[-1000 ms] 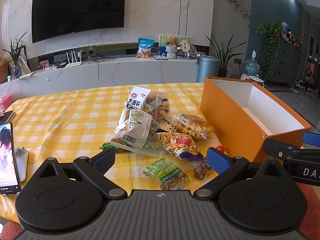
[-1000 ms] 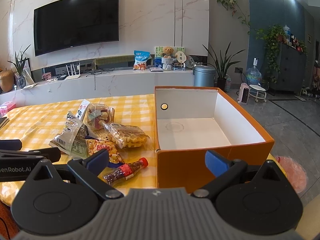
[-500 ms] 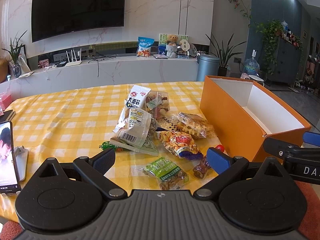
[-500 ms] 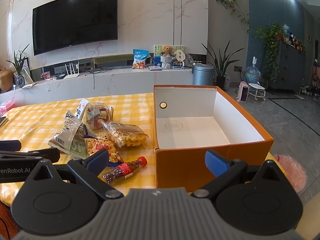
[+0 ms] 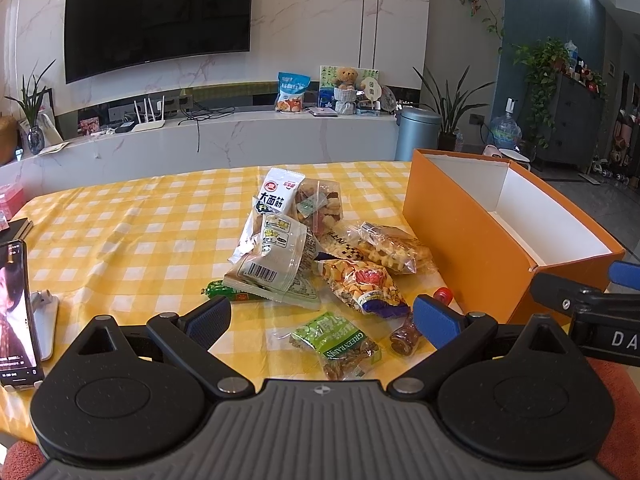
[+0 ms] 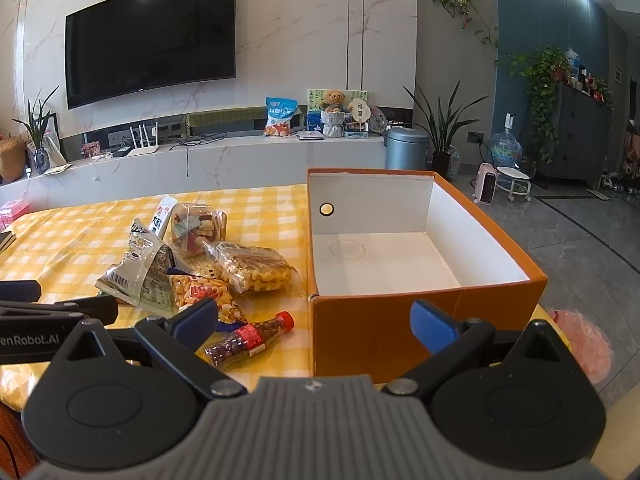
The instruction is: Organize snacks
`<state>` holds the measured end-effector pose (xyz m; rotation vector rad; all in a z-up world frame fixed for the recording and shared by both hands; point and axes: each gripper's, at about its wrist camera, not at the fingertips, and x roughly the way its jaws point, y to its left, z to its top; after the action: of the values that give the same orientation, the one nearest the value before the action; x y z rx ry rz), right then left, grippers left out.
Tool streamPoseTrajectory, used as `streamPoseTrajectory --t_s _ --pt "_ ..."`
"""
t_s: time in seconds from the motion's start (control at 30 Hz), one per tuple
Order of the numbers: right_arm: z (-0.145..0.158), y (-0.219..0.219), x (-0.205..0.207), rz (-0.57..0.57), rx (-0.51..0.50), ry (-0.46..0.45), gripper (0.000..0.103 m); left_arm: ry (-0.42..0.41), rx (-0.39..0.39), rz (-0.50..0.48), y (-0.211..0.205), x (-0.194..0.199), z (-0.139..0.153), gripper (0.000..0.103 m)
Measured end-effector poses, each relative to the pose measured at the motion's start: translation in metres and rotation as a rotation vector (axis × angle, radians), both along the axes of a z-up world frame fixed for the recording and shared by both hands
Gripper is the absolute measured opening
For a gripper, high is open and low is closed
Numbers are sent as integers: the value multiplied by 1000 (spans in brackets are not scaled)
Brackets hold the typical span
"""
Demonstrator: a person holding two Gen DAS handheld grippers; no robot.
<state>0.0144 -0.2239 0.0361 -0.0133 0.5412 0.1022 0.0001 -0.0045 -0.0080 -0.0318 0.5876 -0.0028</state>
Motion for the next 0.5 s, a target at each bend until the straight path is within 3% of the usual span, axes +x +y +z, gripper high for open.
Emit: streamPoseTrajectory --t_s 0.1,0.2,0.3,0.4,0.5 --pt "2 1 -3 12 5 -28 100 -5 15 -5 5 -1 -1 103" --pt "5 3 -3 28 17 -60 99 -10 -10 4 15 -2 0 89" --pt "4 8 0 50 25 -61 99 -2 -34 -5 24 2 2 87" --pt "4 17 2 84 14 -74 91 -11 -34 -25 29 6 4 77" --pt "4 28 6 132 5 -99 89 -32 -25 -23 33 11 6 72"
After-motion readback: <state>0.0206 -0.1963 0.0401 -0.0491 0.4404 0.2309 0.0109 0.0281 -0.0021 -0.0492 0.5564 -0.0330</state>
